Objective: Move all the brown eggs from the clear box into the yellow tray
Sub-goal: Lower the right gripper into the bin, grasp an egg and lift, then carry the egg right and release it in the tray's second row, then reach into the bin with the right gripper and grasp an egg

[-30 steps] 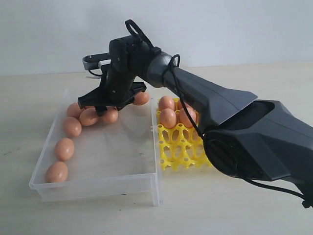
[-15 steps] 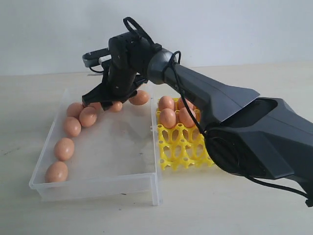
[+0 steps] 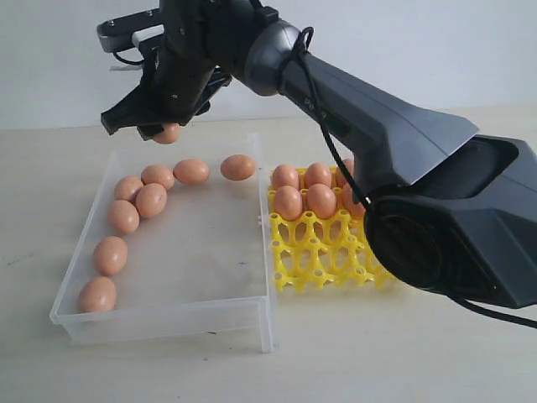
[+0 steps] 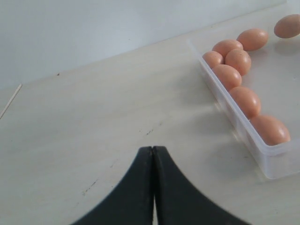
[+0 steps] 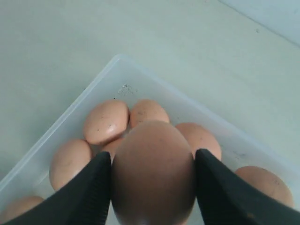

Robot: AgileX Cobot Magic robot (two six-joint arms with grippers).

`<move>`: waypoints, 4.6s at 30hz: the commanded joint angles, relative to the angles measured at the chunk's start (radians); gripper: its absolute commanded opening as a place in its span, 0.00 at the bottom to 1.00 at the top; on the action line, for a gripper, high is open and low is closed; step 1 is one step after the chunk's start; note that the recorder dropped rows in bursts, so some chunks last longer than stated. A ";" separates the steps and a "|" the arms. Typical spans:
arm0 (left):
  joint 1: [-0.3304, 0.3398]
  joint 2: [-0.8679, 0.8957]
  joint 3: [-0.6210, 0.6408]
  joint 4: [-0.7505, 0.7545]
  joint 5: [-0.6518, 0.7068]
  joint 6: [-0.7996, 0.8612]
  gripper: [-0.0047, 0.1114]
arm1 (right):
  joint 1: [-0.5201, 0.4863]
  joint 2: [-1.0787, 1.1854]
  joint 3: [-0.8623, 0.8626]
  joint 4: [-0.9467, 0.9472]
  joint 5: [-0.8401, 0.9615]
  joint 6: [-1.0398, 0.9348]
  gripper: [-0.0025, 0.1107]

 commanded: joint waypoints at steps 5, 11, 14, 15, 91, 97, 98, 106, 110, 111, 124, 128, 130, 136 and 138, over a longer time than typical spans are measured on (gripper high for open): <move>-0.002 -0.006 -0.004 0.000 -0.008 -0.005 0.04 | 0.046 -0.024 -0.008 -0.017 0.108 -0.085 0.02; -0.002 -0.006 -0.004 0.000 -0.008 -0.005 0.04 | 0.057 -0.183 0.195 0.028 0.122 -0.083 0.02; -0.002 -0.006 -0.004 0.000 -0.008 -0.005 0.04 | 0.057 -0.336 0.405 0.001 0.086 -0.090 0.02; -0.002 -0.006 -0.004 0.000 -0.008 -0.005 0.04 | 0.057 -0.383 0.489 -0.041 0.064 -0.091 0.02; -0.002 -0.006 -0.004 0.000 -0.008 -0.005 0.04 | -0.531 -0.581 1.981 -0.167 -1.865 0.024 0.14; -0.002 -0.006 -0.004 0.000 -0.008 -0.005 0.04 | -0.531 -0.578 1.973 -0.169 -1.861 0.051 0.34; -0.002 -0.006 -0.004 0.000 -0.008 -0.005 0.04 | -0.531 -0.578 1.973 -0.169 -1.859 0.051 0.38; -0.002 -0.006 -0.004 0.000 -0.008 -0.005 0.04 | -0.531 -0.605 1.973 -0.169 -1.820 0.051 0.54; -0.002 -0.006 -0.004 0.000 -0.008 -0.005 0.04 | -0.531 -0.626 1.973 -0.166 -1.802 0.051 0.54; -0.002 -0.006 -0.004 0.000 -0.008 -0.005 0.04 | -0.531 -0.635 1.973 -0.166 -1.798 0.051 0.54; -0.002 -0.006 -0.004 0.000 -0.008 -0.005 0.04 | -0.442 -1.017 1.873 -0.165 -0.993 0.160 0.52; -0.002 -0.006 -0.004 0.000 -0.008 -0.005 0.04 | -0.328 -1.072 1.740 -0.065 -0.802 0.131 0.50; -0.002 -0.006 -0.004 0.000 -0.008 -0.005 0.04 | -0.249 -1.050 1.654 0.015 -0.774 0.051 0.50; -0.002 -0.006 -0.004 0.000 -0.008 -0.005 0.04 | -0.037 -0.809 1.366 0.229 -0.645 -0.086 0.50; -0.002 -0.006 -0.004 0.000 -0.008 -0.005 0.04 | 0.004 -0.706 1.262 0.370 -0.624 -0.129 0.50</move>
